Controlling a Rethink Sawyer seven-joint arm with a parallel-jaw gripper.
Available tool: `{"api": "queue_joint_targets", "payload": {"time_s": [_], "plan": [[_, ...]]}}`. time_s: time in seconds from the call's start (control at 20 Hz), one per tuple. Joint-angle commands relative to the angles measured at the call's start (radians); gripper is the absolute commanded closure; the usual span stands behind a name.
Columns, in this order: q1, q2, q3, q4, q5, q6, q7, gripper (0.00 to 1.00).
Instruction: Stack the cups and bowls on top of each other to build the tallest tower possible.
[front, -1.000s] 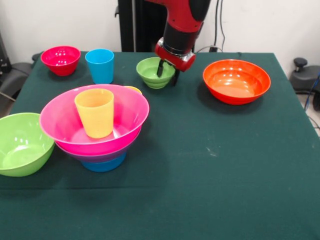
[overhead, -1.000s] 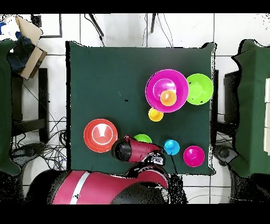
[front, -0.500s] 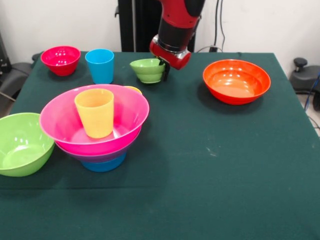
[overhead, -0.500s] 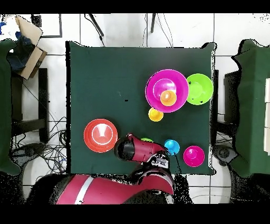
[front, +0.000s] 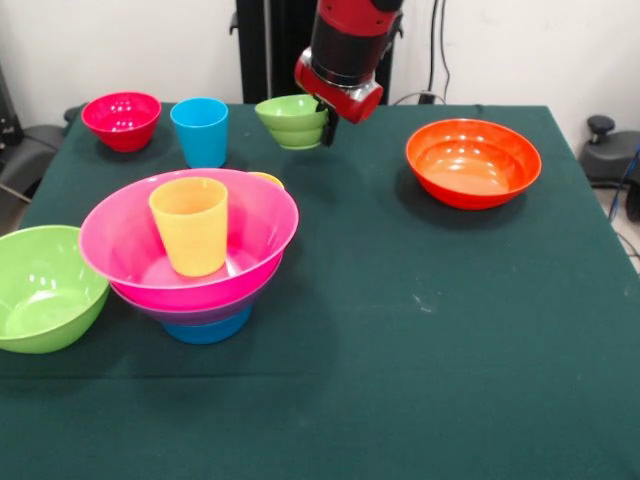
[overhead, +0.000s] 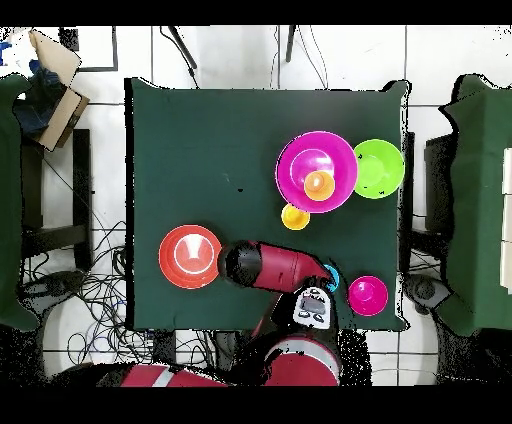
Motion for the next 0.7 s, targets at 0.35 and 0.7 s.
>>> {"api": "queue_joint_targets", "payload": {"time_s": [0.35,0.7], "plan": [[-0.018,-0.015,0.111,-0.4,0.031,0.398,0.011,1.0],[-0.024,-0.042,0.121,-0.566,0.02,0.671,-0.022,1.0]]}}
